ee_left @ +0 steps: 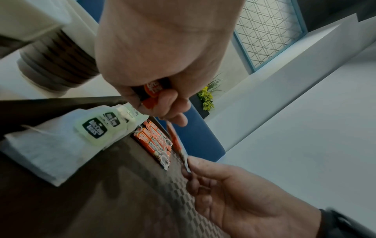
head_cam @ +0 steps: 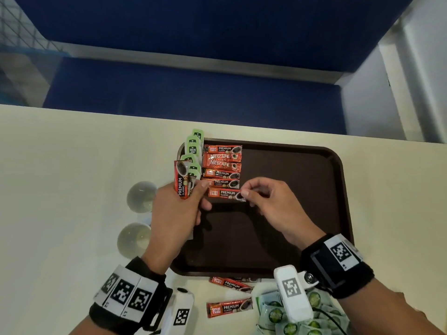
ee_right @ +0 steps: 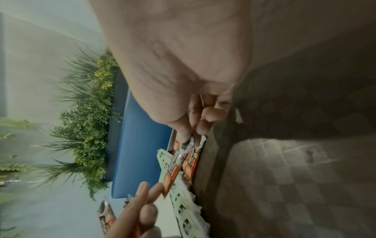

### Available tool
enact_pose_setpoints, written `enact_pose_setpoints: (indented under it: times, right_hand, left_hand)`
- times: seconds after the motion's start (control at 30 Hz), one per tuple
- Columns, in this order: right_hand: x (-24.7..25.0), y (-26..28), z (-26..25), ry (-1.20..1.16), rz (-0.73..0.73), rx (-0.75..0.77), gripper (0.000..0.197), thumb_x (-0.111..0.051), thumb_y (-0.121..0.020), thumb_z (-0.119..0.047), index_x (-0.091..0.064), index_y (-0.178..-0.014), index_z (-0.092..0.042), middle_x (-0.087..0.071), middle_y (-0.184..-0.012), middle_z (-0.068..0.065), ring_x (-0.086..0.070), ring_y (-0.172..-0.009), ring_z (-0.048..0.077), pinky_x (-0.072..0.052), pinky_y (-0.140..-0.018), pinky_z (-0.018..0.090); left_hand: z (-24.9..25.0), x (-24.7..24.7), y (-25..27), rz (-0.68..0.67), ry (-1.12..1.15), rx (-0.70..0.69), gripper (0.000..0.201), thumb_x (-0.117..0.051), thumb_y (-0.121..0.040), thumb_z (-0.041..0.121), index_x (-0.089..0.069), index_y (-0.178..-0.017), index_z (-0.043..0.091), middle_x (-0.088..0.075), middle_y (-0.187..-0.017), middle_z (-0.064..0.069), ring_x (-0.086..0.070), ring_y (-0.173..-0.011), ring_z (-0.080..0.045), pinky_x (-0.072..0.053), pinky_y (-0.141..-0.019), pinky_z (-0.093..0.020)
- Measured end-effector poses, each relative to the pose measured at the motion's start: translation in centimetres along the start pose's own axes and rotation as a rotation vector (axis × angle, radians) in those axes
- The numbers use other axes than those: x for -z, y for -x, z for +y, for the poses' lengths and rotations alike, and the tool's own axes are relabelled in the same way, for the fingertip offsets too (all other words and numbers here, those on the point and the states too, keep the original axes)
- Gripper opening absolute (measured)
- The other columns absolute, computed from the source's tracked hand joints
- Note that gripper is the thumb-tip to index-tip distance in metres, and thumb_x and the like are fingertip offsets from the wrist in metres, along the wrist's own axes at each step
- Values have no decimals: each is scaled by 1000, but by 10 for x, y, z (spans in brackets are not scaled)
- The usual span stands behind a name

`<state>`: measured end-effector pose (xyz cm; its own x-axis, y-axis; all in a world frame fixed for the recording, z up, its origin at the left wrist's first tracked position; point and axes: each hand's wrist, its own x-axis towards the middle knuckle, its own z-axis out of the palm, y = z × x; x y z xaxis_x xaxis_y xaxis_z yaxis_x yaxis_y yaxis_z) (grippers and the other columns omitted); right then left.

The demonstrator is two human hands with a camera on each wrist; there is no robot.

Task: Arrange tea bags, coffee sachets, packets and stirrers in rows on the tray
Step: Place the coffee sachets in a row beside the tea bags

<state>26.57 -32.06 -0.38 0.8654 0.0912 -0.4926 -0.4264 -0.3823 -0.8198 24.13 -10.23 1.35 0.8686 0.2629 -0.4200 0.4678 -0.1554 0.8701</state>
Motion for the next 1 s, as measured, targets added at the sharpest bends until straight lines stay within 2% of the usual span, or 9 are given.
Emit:
enact_pose_setpoints:
  times: [0.07, 0.17, 0.27, 0.33, 0.4, 0.6, 1.0]
  right_hand:
    - [-3, -1, 9, 64, 33, 0, 6, -73, -101, -28, -77, -95, -28, -77, -91, -5, -67, -80, -1, -47, -75, 18]
    - [-10, -5, 17, 189, 87, 1, 8, -76, -99, -27, -75, -91, -29, -74, -87, -7, -66, -83, 4, -45, -71, 18]
    - [-17, -7, 21, 287, 183, 78, 8, -80, -95, -29, -72, -94, -30, -68, -93, -10, -61, -78, 5, -47, -70, 21]
    - [-21, -6, 22, 385, 219, 167, 12, -79, -95, -34, -70, -102, -33, -60, -102, -14, -60, -86, 4, -53, -75, 29]
    - [-26, -4, 21, 467, 186, 255, 15, -75, -98, -37, -67, -110, -36, -53, -111, -18, -61, -97, 4, -56, -79, 33]
    - [-39, -4, 14, 738, 121, 420, 24, -71, -100, -38, -67, -123, -32, -52, -124, -12, -55, -119, 8, -62, -74, 34]
    - [-49, -13, 12, 854, 168, 511, 21, -73, -99, -31, -69, -119, -26, -58, -122, -5, -58, -113, 14, -62, -63, 32]
  left_hand:
    - [-2, 4, 0, 27, 12, 4, 18, -70, -104, 35, -76, -98, 19, -75, -67, -7, -55, -42, -10, -42, -42, -19]
    - [-2, 8, 0, 37, 18, 6, 19, -71, -104, 35, -77, -98, 18, -74, -66, -7, -54, -41, -10, -42, -42, -18]
    - [-1, 9, 1, 30, -5, -1, 20, -71, -104, 36, -77, -96, 18, -74, -65, -6, -54, -41, -10, -42, -42, -18]
    - [-1, 9, 2, 28, -5, -9, 21, -71, -104, 36, -77, -96, 17, -73, -64, -5, -54, -41, -11, -42, -42, -18]
    - [-1, 10, 3, 29, 0, -16, 21, -71, -103, 36, -77, -96, 17, -72, -63, -4, -54, -41, -10, -42, -42, -17]
    - [0, 13, 4, 27, 19, -9, 19, -73, -102, 36, -78, -98, 18, -72, -64, -5, -54, -41, -10, -43, -43, -18]
    - [0, 18, 5, 12, 43, 14, 21, -74, -101, 36, -77, -95, 17, -71, -63, -4, -53, -41, -10, -44, -43, -20]
